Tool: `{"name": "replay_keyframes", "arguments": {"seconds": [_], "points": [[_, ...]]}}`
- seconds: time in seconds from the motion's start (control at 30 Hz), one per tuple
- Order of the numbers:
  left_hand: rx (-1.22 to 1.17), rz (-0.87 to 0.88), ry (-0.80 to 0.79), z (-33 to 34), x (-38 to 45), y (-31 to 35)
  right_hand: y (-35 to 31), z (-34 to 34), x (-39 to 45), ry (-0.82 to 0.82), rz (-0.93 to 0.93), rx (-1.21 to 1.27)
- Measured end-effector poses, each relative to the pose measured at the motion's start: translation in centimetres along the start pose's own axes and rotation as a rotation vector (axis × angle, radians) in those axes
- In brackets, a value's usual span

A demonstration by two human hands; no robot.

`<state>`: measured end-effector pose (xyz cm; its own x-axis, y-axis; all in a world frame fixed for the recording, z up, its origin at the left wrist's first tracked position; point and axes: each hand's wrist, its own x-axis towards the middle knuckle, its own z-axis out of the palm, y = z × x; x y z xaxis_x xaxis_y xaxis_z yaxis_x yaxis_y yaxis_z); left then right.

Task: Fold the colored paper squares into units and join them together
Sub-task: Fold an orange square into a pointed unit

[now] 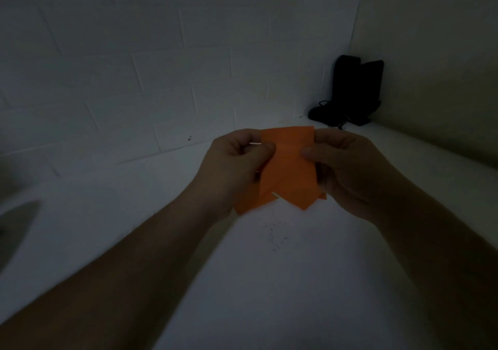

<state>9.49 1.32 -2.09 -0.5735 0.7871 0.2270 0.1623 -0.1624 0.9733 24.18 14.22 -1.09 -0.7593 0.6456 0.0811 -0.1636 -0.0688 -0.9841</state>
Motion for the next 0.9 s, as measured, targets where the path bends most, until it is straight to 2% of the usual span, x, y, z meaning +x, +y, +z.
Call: {"name": "replay_keyframes", "arguments": {"seconds": [0.1,0.23,0.5,0.77,0.9], "points": [[0.062,0.031,-0.018,-0.4,0.1,-0.1,0.0,-0.2,0.1,0.044,-0.021,-0.035],[-0.021,0.006,-0.049,-0.3,0.1,0.2,0.0,0.0,0.2,0.094,-0.089,-0.113],[-0.166,-0.101,-0.024,-0.4,0.0,1.1,-0.7,-0.1,-0.2,0.009,-0.072,0.064],[-0.313,-0.133,-0.063,-0.3,0.2,1.0,-0.9,0.1,-0.4,-0.006,-0.118,0.081],[-0.292,-0.132,-0.076,-0.1,0.0,1.2,-0.7,0.0,-0.2,0.022,-0.15,0.008]]}}
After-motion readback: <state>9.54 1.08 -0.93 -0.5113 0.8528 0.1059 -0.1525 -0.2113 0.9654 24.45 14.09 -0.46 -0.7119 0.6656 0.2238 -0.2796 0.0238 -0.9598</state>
